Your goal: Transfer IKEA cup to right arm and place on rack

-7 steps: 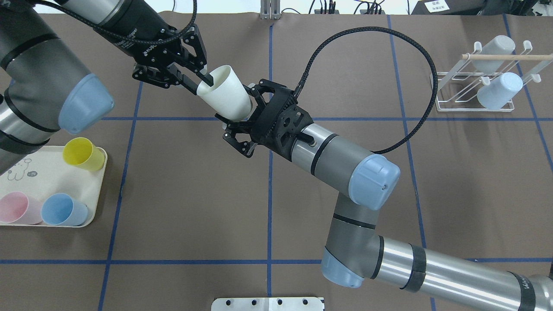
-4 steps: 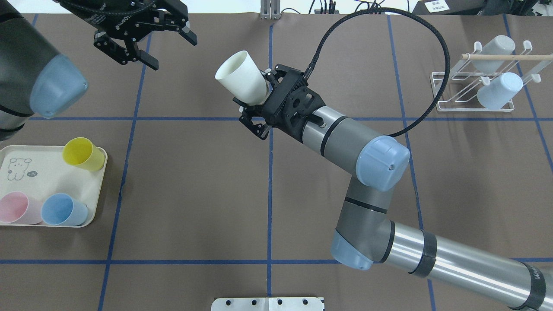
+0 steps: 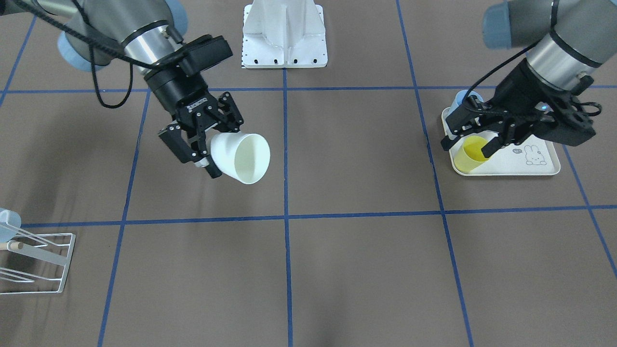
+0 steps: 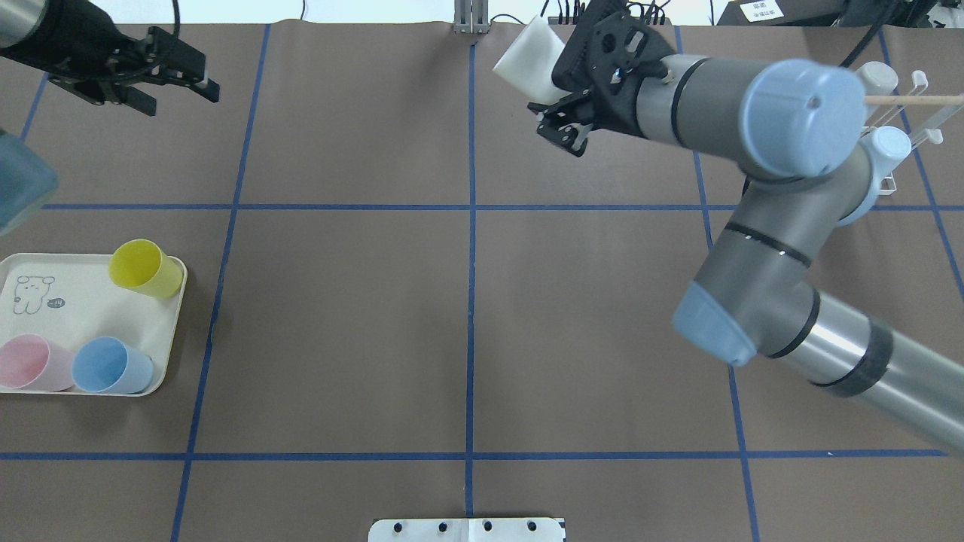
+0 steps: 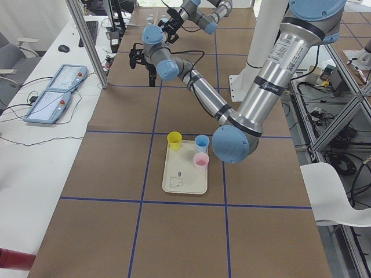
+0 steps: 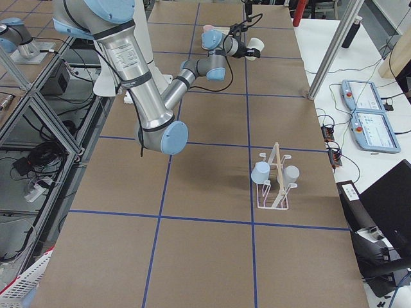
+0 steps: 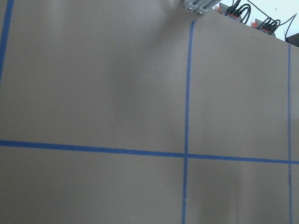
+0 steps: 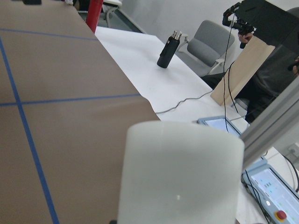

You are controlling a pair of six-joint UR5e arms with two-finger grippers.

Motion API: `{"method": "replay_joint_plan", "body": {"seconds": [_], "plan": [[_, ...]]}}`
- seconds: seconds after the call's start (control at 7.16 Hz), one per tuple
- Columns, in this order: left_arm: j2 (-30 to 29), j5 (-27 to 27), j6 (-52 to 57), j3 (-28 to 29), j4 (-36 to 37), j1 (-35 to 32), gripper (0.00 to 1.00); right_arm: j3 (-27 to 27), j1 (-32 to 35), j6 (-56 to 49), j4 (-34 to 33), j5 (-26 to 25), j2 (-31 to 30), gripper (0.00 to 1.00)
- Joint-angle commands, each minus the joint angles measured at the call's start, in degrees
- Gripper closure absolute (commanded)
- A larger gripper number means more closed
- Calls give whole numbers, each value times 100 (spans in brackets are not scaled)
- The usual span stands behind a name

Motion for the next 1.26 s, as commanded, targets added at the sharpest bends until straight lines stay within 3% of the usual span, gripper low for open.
{"method": "replay_joint_plan", "body": {"seconds": [0.0, 0.28, 0.56, 0.84, 1.12], "plan": [[619, -39, 898, -103, 3, -316, 0, 184, 1084, -1533, -247, 687, -959, 43], [691, -49, 953, -112, 3, -334, 0, 195, 1999, -3515, -229, 661, -1735, 44], [891, -49, 1310, -112, -6, -343, 0, -24, 2449, -4795, -212, 644, -1965, 47], [1007, -40, 1674, -112, 3, -405, 0, -532, 3072, -6500, -177, 626, -1932, 56], [1016, -40, 1674, -121, 3, -405, 0, -1243, 3285, -7792, -168, 591, -1495, 56]]}}
